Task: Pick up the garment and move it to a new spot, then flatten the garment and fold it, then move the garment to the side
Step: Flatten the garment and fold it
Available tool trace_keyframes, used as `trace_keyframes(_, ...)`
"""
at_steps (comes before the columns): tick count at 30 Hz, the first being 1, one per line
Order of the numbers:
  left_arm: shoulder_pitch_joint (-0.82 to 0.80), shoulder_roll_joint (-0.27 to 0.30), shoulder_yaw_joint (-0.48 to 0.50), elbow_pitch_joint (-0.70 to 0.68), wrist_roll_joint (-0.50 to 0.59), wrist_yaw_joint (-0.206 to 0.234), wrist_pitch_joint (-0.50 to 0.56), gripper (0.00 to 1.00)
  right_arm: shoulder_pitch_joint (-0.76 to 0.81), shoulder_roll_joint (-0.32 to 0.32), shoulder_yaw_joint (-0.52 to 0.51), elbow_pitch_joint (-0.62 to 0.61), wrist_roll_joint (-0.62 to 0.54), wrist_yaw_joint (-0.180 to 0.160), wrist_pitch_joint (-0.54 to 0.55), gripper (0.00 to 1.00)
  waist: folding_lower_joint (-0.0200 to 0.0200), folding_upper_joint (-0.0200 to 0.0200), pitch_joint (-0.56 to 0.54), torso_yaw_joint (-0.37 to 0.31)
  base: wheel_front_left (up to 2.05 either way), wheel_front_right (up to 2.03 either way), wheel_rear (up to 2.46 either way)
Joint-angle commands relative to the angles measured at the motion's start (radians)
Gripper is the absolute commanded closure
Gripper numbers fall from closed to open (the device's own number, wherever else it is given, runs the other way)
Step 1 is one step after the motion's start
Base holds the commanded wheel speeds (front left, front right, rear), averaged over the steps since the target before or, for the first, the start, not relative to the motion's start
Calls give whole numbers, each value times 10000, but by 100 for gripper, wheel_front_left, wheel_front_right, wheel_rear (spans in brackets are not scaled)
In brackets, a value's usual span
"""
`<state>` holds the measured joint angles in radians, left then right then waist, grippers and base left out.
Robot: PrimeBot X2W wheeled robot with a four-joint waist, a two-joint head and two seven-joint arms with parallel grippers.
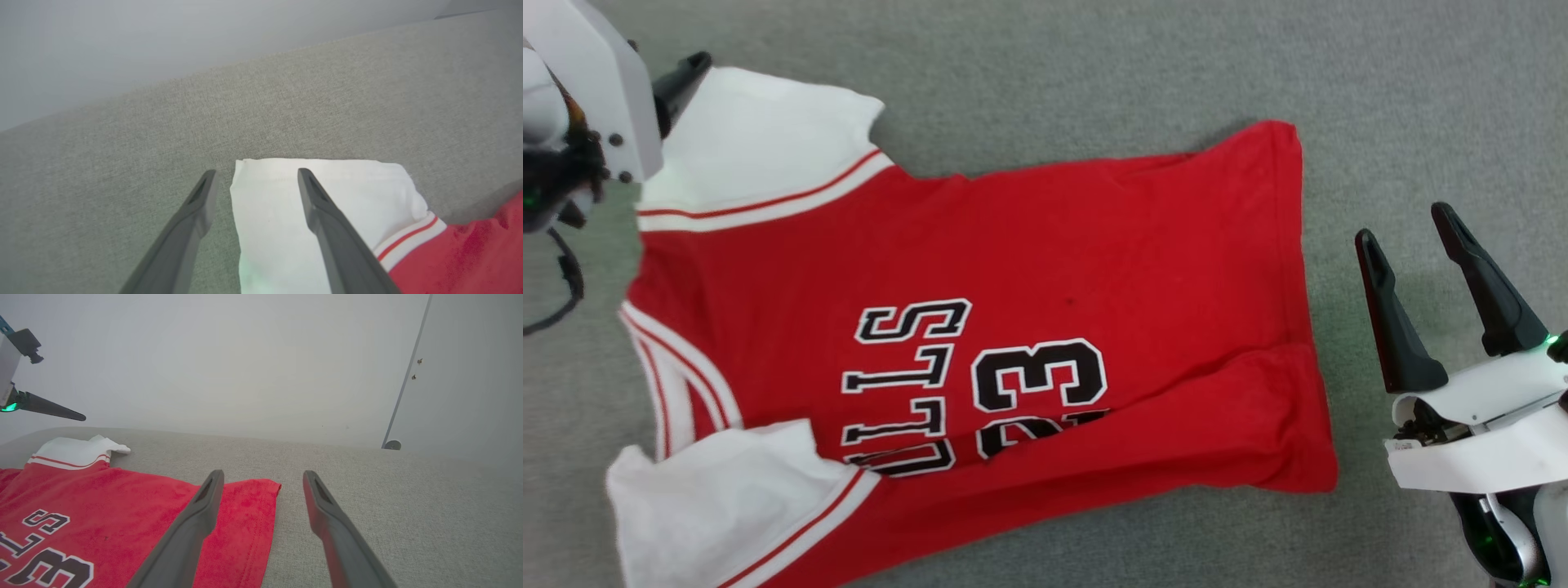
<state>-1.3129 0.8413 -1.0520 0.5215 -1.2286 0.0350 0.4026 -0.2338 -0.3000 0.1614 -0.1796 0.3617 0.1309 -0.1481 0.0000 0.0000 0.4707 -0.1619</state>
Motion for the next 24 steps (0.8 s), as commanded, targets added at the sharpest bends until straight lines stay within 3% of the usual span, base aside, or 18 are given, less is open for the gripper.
trace_keyframes(1, -173, -42, -66, 173, 45, -60, 219, 0, -146, -16, 44, 62, 113, -3, -68, 0, 0, 0, 560, -444, 0, 0, 0)
trace_keyframes(13, -880, -292, -782, 1730, 63, 250, 2998, 0, -460, -135, 330, 344, 450, -3, -44, 0, 0, 0, 947, -636, 0, 0, 0)
trace_keyframes(21, -754, -538, -1055, 2201, -368, 840, 4744, 0, -613, -117, 461, 311, 588, -3, 138, 0, 0, 0, 1084, -639, 0, 0, 0)
trace_keyframes(22, -727, -569, -1102, 2228, -391, 888, 4866, 11, -621, -116, 478, 304, 581, -3, 157, 0, 0, 0, 1098, -635, 0, 0, 0)
trace_keyframes(24, -698, -639, -1105, 2227, -437, 907, 4916, 100, -644, -97, 510, 309, 595, -3, 210, 0, 0, 0, 1120, -626, 0, 0, 0)
